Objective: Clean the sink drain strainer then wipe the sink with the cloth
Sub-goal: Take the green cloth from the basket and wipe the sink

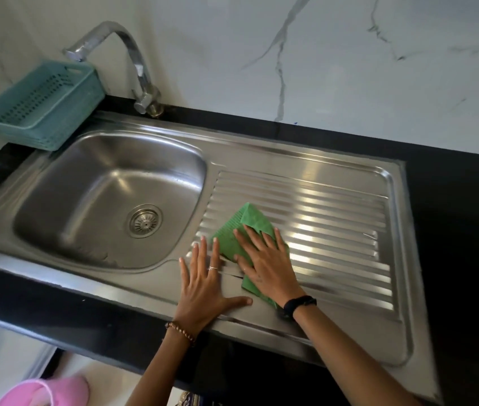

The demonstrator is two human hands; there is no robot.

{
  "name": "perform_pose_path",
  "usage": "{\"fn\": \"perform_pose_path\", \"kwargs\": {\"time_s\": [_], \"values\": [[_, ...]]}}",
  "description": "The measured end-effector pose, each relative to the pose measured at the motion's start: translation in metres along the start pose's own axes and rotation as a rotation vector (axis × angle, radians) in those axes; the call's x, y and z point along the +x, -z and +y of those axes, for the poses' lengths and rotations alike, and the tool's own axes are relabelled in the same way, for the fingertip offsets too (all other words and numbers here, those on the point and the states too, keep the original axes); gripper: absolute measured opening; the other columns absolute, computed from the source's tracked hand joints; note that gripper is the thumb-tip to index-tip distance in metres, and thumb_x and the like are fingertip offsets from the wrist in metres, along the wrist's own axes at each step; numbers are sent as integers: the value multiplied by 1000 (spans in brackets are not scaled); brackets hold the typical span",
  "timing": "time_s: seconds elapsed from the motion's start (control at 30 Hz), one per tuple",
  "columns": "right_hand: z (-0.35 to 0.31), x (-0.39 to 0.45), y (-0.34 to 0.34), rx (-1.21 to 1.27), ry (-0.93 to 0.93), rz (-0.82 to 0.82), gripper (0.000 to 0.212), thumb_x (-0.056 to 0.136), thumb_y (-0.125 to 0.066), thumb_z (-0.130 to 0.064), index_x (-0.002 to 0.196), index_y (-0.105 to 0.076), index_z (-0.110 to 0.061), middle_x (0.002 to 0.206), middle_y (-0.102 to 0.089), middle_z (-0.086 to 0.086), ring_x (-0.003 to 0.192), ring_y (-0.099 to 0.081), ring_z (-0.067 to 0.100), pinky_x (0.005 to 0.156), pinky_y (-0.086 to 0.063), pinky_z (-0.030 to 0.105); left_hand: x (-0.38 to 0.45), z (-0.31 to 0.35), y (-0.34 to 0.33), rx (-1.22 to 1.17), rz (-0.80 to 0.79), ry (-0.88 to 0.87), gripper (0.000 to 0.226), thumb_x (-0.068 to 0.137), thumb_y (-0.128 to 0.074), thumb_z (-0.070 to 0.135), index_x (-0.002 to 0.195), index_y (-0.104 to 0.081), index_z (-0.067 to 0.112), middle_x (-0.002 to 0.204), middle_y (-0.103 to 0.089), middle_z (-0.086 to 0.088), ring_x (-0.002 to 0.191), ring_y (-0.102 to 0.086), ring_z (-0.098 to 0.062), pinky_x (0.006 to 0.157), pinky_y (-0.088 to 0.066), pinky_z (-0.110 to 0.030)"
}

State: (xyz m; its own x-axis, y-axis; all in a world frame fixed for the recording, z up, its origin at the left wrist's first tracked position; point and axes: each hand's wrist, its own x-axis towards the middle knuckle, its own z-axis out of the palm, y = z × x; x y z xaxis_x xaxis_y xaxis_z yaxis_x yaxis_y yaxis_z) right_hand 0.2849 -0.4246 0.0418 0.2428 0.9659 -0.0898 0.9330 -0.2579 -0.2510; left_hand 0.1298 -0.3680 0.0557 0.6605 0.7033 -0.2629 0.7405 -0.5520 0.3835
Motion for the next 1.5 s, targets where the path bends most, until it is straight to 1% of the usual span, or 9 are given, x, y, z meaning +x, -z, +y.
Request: {"fn": "perform_pose_path", "kwargs": {"time_s": [0.2,0.43,0.63,0.77,0.97,1.13,1.23,1.4,1.5], "values": [[78,-64,14,0,-294,72,59,91,-7,-59,145,-2,-35,155,-24,-1,143,-24,20,118,3,43,11,64,-32,111,-94,-223,124,48,-34,93,129,38,32,137,46,3,124,49,-18,96,40,-39],[128,-121,26,9,-491,135,56,99,-22,-44,145,5,-28,154,6,-2,147,-3,21,116,6,37,18,72,-43,163,-132,-249,127,39,-19,97,135,29,29,142,36,5,132,35,-18,107,24,-50],[83,-132,20,53,-750,213,63,93,-9,-50,149,-13,-20,156,-21,7,144,-20,26,118,-9,45,12,61,-33,73,-99,-227,126,37,-12,100,134,31,31,140,41,4,134,34,-18,106,24,-50],[56,-109,14,102,-932,277,57,95,-22,-40,147,-24,-16,152,-32,11,137,-32,33,116,-4,53,2,21,-14,61,-33,-135,126,42,-19,97,136,30,28,143,37,4,135,31,-18,108,20,-53],[15,-65,10,50,-867,275,61,91,-18,-38,140,-40,-9,138,-50,19,122,-50,39,111,-19,59,-9,-59,27,106,-2,76,131,34,-11,100,134,31,26,148,29,2,137,26,-17,111,14,-55],[-57,-10,0,39,-718,252,50,90,-39,-34,131,-53,-9,123,-63,17,106,-62,34,102,-35,60,-18,-87,40,-13,-25,109,140,32,-12,101,142,20,22,157,15,-7,144,14,-21,115,9,-47],[-98,21,-9,89,-612,230,51,90,-51,-32,137,-46,-12,132,-57,15,116,-57,33,109,-29,58,-20,-87,38,-50,5,98,129,43,-26,94,141,22,25,157,13,-7,145,10,-20,117,5,-44],[-107,38,-11,101,-471,141,52,98,-27,-43,146,-26,-23,150,-36,6,138,-31,24,114,6,53,-19,-93,34,-22,3,74,118,61,-46,81,130,33,27,156,17,-6,145,13,-19,116,6,-45],[-77,30,4,106,-535,257,48,98,-30,-41,143,-31,-24,147,-38,4,136,-33,19,113,0,53,-15,-94,33,-6,-14,47,120,61,-46,81,129,37,27,155,21,-6,144,15,-20,114,9,-48]]}}
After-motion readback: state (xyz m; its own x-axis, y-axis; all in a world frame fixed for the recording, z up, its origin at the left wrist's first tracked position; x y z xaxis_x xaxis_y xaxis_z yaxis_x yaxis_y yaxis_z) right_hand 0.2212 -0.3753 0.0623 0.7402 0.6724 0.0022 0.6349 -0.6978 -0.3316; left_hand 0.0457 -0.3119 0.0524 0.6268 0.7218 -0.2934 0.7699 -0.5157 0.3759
